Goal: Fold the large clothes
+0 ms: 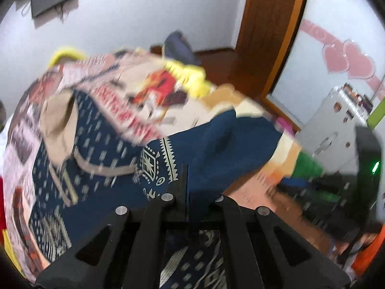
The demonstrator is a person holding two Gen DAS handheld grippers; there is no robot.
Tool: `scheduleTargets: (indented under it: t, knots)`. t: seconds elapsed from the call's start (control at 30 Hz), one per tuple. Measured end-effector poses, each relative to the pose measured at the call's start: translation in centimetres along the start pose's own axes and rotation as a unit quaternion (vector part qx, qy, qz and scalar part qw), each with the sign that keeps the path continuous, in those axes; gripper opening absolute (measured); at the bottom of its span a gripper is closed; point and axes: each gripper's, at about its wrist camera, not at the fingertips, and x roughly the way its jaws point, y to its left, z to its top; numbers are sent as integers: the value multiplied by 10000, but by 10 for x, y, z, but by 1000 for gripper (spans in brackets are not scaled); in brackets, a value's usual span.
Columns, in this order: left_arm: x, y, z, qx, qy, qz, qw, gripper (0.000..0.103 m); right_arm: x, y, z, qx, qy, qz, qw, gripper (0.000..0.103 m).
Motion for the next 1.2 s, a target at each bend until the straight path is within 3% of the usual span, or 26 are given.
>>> scheduleTargets:
  t: [0.13, 0.23, 0.3, 0.37, 0.43, 0.5, 0.57, 0.7, 0.83, 0.97, 1.13, 1.2]
  knots:
    - [31, 25, -47, -133, 809, 39, 9966, 11, 6, 10, -5, -183, 98, -49, 9998, 7]
    - [52, 26, -75, 67, 1335, 143, 9909, 35, 8, 10, -8, -186, 156, -50, 9997, 7]
    - [48, 21, -83, 303, 1226, 381, 9913, 48, 9, 5, -10, -141, 178, -57, 9997, 7]
    - [41, 14, -82, 489, 1185, 476, 9906, 54, 6, -4, -12, -64, 188, -73, 9998, 7]
    - [30, 6, -76, 587, 1093, 443, 9913, 56, 3, -13, -15, 10, 178, -119, 9998, 7]
    - [19, -3, -65, 673, 941, 364, 9926, 70, -2, -24, -17, 84, 140, -180, 9997, 7]
    - [10, -15, -51, 768, 710, 349, 9939, 75, -8, -33, -18, 163, 83, -210, 9996, 7]
    - [11, -46, -16, 989, 484, 137, 9938, 81, -19, -50, -19, 342, -45, -219, 9992, 7]
    - [37, -75, 8, 1121, 567, -118, 9920, 81, -26, -63, -19, 477, -120, -192, 9986, 7]
    - [78, -103, 20, 1155, 884, -397, 9886, 81, -27, -73, -21, 456, -154, -289, 9984, 7]
    - [132, -122, 25, 820, 1375, -792, 9839, 80, -20, -87, -25, 486, -96, -417, 9979, 7]
    - [146, -125, 26, 688, 1482, -784, 9834, 74, -16, -93, -26, 560, -60, -434, 9975, 7]
